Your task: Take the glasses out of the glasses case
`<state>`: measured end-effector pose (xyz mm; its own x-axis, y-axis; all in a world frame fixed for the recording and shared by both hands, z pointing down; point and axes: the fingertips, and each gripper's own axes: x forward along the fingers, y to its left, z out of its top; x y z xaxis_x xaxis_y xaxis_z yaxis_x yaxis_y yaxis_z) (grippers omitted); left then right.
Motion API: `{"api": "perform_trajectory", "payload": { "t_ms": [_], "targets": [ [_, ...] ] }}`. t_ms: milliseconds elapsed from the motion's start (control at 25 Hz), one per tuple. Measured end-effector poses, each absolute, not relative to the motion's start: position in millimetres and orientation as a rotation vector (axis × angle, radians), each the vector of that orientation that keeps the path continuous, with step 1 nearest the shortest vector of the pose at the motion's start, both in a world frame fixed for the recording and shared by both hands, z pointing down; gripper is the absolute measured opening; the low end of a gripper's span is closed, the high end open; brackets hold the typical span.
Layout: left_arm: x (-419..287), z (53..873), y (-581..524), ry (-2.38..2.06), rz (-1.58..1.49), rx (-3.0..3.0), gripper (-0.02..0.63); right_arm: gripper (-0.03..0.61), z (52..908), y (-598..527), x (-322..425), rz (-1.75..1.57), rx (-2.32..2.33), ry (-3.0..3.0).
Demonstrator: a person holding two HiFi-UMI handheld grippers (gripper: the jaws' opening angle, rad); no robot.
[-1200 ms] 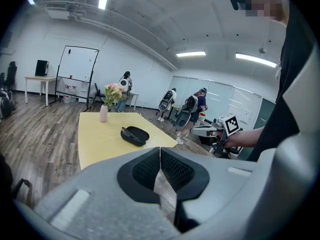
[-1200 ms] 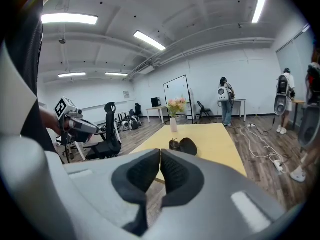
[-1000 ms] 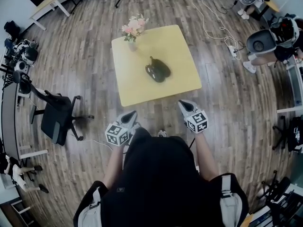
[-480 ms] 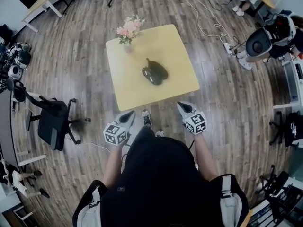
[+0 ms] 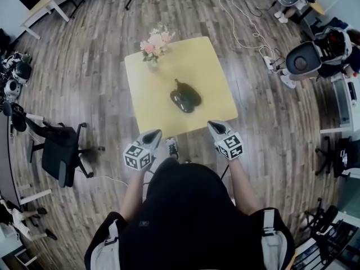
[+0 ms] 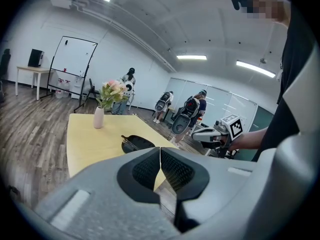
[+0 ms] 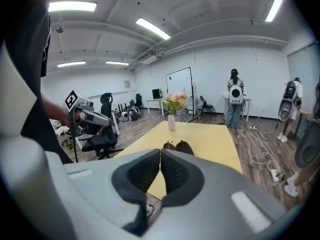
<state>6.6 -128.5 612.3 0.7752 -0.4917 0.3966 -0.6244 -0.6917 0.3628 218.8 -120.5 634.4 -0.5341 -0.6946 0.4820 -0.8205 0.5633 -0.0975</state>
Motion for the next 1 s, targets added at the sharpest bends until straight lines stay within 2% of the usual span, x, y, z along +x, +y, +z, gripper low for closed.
{"api": "perform_trajectory", "payload": {
  "t_ms": [1000],
  "targets": [
    [-33,636,-241,-0.728,0.362,2.515,0.012,0.005,647,-206,169,0.43,1.243,-2.313]
  ]
}}
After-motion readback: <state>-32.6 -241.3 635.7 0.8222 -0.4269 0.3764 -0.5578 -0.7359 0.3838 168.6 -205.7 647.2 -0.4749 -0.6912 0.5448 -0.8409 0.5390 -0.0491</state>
